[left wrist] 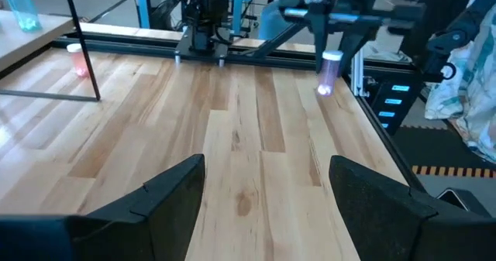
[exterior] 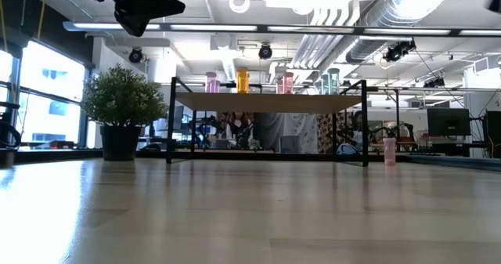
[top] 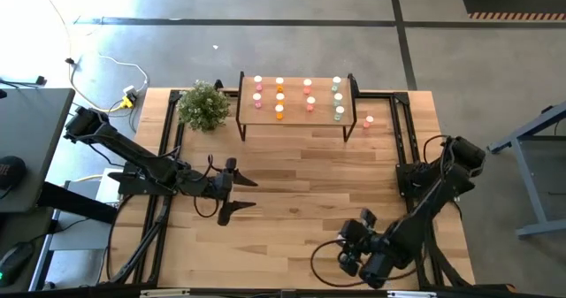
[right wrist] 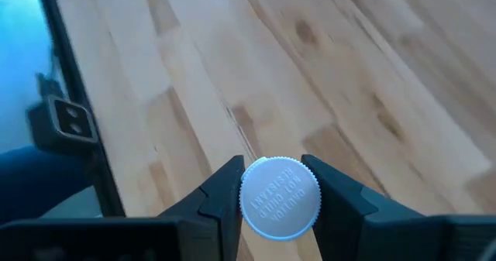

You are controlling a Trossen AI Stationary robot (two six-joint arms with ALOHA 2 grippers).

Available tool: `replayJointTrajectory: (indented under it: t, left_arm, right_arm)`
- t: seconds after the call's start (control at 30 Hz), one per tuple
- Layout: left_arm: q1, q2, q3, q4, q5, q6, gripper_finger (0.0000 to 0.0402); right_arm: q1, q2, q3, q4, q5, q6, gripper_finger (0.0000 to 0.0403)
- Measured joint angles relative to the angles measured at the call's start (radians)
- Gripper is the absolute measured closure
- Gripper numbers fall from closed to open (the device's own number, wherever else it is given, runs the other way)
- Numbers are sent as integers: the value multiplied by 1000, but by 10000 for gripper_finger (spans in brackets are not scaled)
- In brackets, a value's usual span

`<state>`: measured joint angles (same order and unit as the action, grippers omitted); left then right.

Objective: Pick and place medicine bottles onto shelf by color
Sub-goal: Put the violet pill bottle aligned with the other violet pill bottles on the shelf

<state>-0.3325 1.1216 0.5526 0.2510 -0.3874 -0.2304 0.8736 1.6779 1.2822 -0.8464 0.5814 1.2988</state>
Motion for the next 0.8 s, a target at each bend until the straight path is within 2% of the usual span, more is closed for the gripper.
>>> replayJointTrajectory:
  t: [0.37, 0.8]
  left_arm:
    - [-3, 30, 0, 63, 0, -3, 135]
    - [15, 185, 1, 298, 18, 50, 135]
  right_arm:
    - [-171, 0, 179, 6, -48, -395, 286]
    - [-367, 1, 244, 109, -277, -788, 286]
